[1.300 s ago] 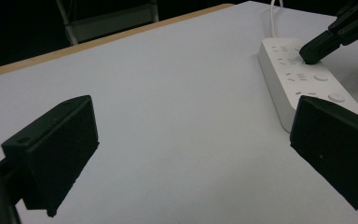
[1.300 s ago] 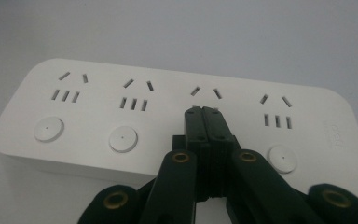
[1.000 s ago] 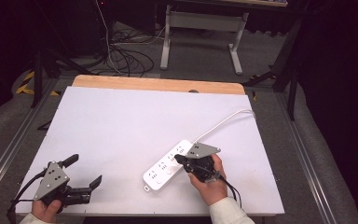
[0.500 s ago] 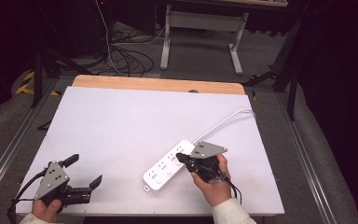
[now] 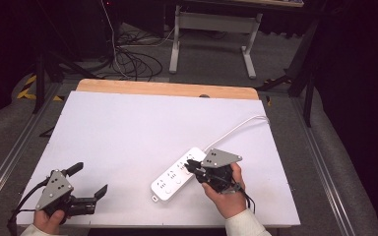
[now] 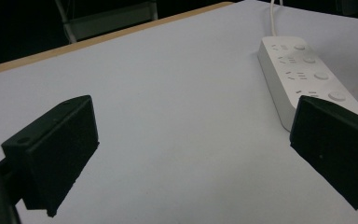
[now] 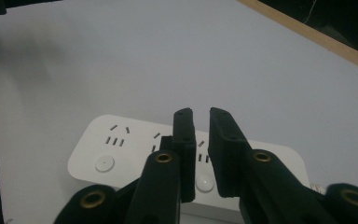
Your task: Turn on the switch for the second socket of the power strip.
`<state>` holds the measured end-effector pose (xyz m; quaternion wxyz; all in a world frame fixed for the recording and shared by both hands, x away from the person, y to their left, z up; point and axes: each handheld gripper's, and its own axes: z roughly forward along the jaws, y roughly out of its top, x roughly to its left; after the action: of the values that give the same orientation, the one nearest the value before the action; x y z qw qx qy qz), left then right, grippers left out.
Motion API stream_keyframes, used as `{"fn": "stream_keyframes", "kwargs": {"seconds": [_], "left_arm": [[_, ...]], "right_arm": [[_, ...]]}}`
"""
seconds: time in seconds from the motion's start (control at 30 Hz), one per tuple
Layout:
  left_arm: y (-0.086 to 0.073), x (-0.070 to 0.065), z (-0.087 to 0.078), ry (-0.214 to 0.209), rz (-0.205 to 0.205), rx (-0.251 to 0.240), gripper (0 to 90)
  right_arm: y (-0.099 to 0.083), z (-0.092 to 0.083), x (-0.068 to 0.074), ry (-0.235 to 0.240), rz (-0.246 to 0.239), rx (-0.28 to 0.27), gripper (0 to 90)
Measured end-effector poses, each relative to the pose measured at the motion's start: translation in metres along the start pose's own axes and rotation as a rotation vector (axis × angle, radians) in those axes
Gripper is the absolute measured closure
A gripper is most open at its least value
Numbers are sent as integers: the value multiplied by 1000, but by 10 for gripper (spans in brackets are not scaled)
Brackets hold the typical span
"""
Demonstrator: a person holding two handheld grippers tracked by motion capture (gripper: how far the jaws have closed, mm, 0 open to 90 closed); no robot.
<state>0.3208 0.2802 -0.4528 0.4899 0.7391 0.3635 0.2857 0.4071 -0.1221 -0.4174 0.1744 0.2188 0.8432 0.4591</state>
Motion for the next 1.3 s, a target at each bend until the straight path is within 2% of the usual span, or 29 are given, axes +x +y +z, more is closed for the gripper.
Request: {"fn": "stream_keyframes", "kwargs": {"seconds": [0.2, 0.43, 0.57, 0.77, 0.87, 0.97, 1.1, 1.17, 1.3], "left_arm": [[0, 1, -2, -9, -2, 1, 16], [1, 1, -2, -20, 10, 8, 15], [2, 1, -4, -25, 10, 10, 15], [2, 0, -4, -36, -26, -9, 4], [4, -1, -3, -11, -30, -8, 4], [4, -2, -3, -10, -39, -16, 4], [5, -1, -5, -21, -21, -15, 4], [5, -1, -5, -10, -12, 1, 7], [5, 1, -7, -29, -6, 1, 7]], "right_arm": [[2, -3, -1, -19, -8, -12, 575], [6, -20, -3, -38, -2, -46, 452], [5, -31, -6, -59, 8, -60, 400], [-2, -49, -14, -91, 42, -79, 343], [-7, -56, -19, -98, 61, -92, 310], [-13, -64, -24, -107, 83, -100, 300], [-21, -73, -29, -113, 110, -109, 280], [-26, -76, -32, -105, 109, -107, 242], [-37, -80, -33, -109, 111, -98, 226]]}}
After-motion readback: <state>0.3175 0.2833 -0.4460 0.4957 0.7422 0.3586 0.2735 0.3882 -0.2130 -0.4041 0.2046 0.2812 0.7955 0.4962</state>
